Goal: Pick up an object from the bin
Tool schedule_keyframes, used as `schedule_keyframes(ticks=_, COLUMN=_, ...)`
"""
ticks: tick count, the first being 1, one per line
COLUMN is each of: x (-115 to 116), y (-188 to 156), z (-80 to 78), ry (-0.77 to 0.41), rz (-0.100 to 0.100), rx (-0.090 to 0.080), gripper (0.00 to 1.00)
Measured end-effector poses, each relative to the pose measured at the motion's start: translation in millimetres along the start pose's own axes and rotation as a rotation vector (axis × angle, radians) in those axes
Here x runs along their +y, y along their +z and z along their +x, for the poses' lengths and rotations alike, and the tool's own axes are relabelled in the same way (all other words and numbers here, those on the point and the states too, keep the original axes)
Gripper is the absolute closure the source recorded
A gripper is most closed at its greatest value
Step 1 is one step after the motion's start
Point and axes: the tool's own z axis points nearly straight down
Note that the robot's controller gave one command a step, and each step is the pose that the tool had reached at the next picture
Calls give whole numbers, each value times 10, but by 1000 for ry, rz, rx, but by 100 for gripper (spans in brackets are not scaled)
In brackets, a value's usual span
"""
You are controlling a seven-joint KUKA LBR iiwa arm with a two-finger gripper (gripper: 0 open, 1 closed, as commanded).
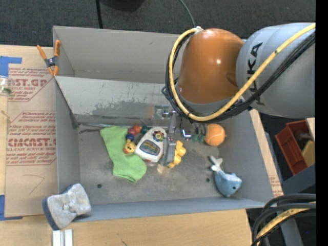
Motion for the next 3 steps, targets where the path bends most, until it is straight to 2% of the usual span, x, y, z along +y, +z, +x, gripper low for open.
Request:
schedule_keyframes(ticks=1, x=-4, y=-47, z=-14, ry=1, rz=-1, rx=-8, gripper=0)
schedule_keyframes(ticks=2, x=4, y=353, z=-128, ry=49, rz=-2, rx=-15, gripper=0)
schedule_keyframes(ticks=3, x=120, y=864, z=-215, ry=22, rz=-1, rx=-12, gripper=0)
